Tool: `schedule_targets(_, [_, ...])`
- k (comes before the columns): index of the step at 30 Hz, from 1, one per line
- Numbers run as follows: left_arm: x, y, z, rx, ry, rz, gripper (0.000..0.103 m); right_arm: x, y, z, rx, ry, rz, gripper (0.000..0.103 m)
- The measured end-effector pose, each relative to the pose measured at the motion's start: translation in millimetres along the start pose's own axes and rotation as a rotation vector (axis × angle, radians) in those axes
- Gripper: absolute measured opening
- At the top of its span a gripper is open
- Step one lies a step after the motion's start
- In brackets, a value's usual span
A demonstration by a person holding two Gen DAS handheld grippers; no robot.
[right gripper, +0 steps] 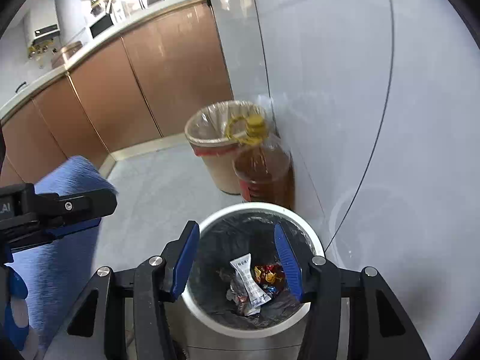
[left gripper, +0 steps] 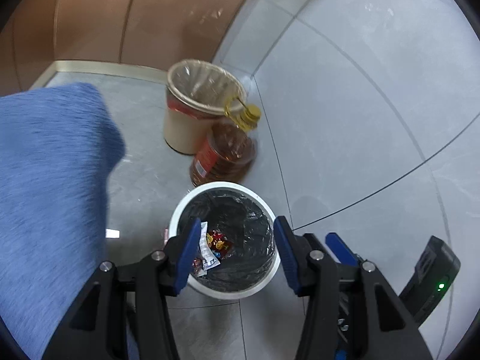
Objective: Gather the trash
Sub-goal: 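Move both tools back toward the towel, then approach the purple wrappers and purple lid on the towel with both tools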
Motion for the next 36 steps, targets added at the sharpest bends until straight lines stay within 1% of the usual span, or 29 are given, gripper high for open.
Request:
schedule_targets(5, [1, 61, -11, -0.084, 0.028, 0.01, 0.049, 23, 58, 10, -0.086, 0.013, 0.032, 0.053])
schedule_targets(9, [2, 121, -22, -0.18, 0.029, 0.026, 0.055, 45, 112, 18, -0.165, 0.045, 0.07, 0.057])
schedule_targets(10, [3, 137, -26, -0.204, 0.029, 0.029, 0.055, 50, 122, 19, -0.18, 0.053, 0.079, 0.057])
schedule_targets(16, [18, 213, -48, -0.307, 0.023, 0.055, 0.055, 93, 188, 23, -0.265, 0.122, 0.157, 0.058])
schedule_targets(19, [32, 251, -65, -0.355, 0.029, 0.085, 0.055, 115, 215, 19, -0.298, 0.157, 0.199, 0.058])
schedule_targets(21, [42, 271, -77, -0.373, 0.035, 0.097, 0.055, 129, 230, 16, -0.311, 0.182, 0.232, 0.058])
schedule_targets(25, [67, 314, -105, -0.419, 0.035, 0.145, 0.055, 157, 258, 7, -0.33, 0.233, 0.304, 0.058])
schedule_targets(26, [70, 320, -111, -0.424, 0.035, 0.156, 0.055, 162, 265, 4, -0.333, 0.242, 0.319, 0.058])
schedule_targets(32, [109, 379, -169, -0.486, 0.033, 0.241, 0.055, 198, 300, -7, -0.331, 0.298, 0.439, 0.058])
schedule_targets(36, [142, 420, -207, -0.52, 0.073, 0.297, 0.055, 221, 319, -15, -0.319, 0.331, 0.532, 0.058])
Point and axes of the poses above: each gripper's, at about its wrist camera, not at the fingertips, and y roughly against the way its jaws point, x to its left, z to its top, the point moved 1 cm from there along -y, roughly the way its jaws point, and after that the axes turned 1 degree about -y, right-handed, at the moved point
